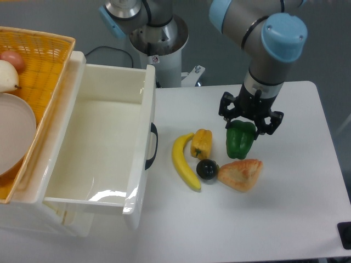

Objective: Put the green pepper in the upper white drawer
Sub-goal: 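Carry the green pepper over the open white drawer, then lower the green pepper into the drawer and open the gripper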

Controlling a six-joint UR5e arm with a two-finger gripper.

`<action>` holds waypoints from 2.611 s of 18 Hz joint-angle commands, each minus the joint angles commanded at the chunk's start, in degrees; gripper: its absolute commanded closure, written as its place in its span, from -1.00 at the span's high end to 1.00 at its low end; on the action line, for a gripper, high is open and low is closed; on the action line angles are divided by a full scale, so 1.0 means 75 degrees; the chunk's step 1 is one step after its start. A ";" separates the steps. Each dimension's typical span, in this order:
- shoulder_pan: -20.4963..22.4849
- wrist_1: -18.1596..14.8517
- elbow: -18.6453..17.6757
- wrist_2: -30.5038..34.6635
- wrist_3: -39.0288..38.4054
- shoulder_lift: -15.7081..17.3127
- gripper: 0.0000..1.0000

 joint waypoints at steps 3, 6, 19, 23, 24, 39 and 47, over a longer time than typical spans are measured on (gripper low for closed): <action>-0.0093 0.0012 -0.0012 -0.0411 -0.0529 0.0224 -0.47; -0.0246 0.0012 -0.0023 -0.0611 -0.0834 0.0481 -0.47; -0.1264 0.0024 -0.0187 -0.1444 -0.2041 0.1232 -0.47; -0.1780 0.0035 -0.0339 -0.1385 -0.2136 0.1255 -0.47; -0.1886 0.0035 -0.0386 -0.1385 -0.2147 0.1267 -0.47; -0.2788 0.0434 -0.1066 -0.1163 -0.2089 0.1197 -0.45; -0.3257 0.0527 -0.1125 -0.0577 -0.2124 0.0705 -0.40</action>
